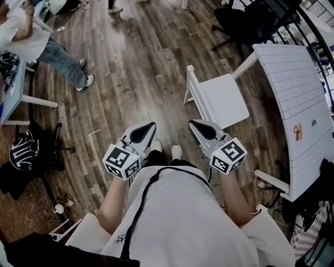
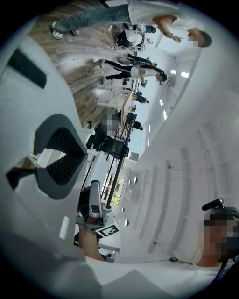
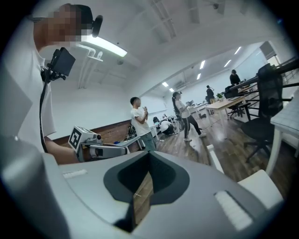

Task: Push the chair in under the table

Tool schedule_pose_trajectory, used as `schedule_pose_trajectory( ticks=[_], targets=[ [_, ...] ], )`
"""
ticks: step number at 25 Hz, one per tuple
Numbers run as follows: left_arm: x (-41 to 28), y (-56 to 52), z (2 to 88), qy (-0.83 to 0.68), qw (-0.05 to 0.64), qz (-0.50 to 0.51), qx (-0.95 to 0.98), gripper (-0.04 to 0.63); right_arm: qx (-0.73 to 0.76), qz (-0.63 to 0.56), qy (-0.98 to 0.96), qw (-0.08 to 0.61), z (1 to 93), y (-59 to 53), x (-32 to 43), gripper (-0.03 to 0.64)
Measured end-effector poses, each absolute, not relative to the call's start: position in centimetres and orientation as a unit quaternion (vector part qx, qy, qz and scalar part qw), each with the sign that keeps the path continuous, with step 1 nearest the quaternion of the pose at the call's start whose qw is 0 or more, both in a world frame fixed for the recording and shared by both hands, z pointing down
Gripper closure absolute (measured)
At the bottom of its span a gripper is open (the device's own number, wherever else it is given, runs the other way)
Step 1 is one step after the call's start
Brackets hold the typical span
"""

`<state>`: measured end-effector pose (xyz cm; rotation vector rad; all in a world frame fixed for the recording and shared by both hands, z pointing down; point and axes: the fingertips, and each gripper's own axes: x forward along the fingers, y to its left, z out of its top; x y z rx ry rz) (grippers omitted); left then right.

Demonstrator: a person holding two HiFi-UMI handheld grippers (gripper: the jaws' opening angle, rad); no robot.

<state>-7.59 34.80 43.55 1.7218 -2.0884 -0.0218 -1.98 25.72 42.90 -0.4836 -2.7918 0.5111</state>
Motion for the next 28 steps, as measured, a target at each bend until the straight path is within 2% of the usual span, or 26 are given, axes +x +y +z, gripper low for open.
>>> schedule_pose_trajectory(
  ticks=[15, 23, 28],
  targets=[
    [-13.2, 22.1, 43.8, -0.551, 0.189, 0.084, 0.808, 0.588, 0.101, 0.19, -0.971, 0.099, 42.9, 17.4, -3.1, 0.611],
    [-14.5, 18.3, 43.5, -0.443, 0.174, 0.09, 0.875, 0.588, 0.225, 0.198, -0.951, 0.081, 43.2, 16.1, -3.1, 0.611],
    [-15.9, 16.7, 44.6, -0.403, 0.156, 0.127, 0.893, 0.588, 0.283, 0.2, -0.935, 0.073, 43.6, 15.6, -3.4, 0.611]
  ],
)
